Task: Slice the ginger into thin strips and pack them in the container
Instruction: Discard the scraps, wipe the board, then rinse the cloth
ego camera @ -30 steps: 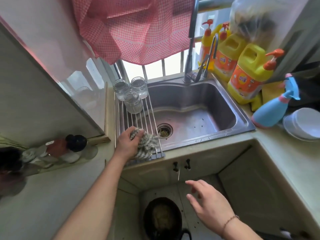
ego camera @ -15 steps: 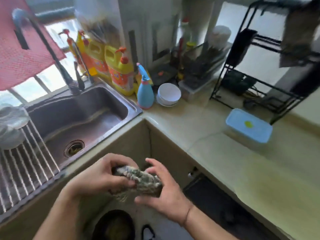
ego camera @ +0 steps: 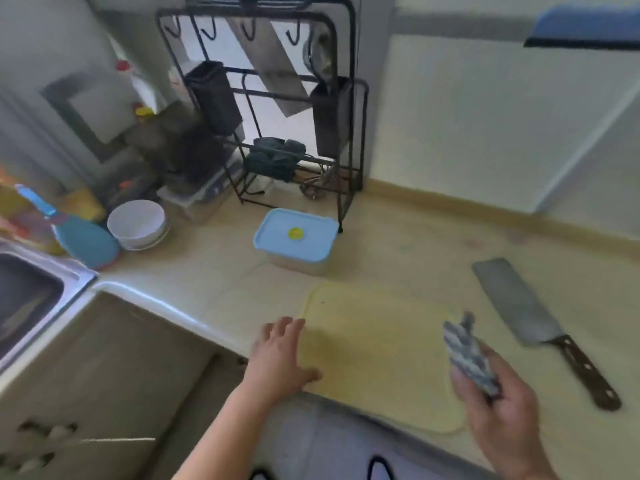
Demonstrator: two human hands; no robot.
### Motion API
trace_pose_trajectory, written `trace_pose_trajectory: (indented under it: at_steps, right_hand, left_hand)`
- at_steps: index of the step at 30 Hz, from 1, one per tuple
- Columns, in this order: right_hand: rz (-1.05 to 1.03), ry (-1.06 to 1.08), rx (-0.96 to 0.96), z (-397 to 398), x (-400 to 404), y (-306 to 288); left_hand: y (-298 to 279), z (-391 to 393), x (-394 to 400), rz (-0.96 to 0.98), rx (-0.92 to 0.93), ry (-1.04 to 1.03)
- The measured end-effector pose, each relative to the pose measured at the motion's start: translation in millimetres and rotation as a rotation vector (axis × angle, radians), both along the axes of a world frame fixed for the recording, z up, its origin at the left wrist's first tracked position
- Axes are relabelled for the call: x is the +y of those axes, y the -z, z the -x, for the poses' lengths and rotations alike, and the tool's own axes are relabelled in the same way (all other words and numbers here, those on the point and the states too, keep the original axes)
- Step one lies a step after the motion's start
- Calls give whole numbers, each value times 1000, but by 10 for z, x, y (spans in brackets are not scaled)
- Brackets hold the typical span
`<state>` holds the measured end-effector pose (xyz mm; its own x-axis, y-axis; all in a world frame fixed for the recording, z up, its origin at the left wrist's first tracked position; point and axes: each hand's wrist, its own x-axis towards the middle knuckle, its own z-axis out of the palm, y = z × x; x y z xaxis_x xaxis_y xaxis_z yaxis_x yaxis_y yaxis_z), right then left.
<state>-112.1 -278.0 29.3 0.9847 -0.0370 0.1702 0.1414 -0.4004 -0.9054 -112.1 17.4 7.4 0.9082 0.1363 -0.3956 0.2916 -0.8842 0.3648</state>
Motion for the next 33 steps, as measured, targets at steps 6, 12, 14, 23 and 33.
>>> trace_pose_trajectory:
  at_steps: [6, 12, 14, 23, 33]
  right_hand:
    - [678, -255, 34, -502, -354, 691]
    - [1036, -216, 309, -650, -206, 955]
    - [1026, -183, 309, -680, -126, 937]
    - [906, -377, 127, -862, 1280, 949]
    - [-405, 379, 193, -800, 650, 425]
  left_hand:
    - [327, 28, -78, -169, 78, 17]
    - [467, 35, -75, -111, -4, 183]
    - [509, -10, -38, -84, -8, 178]
    - [631, -88, 79, -5, -67, 207]
    - [617, -263, 40, -60, -87, 336]
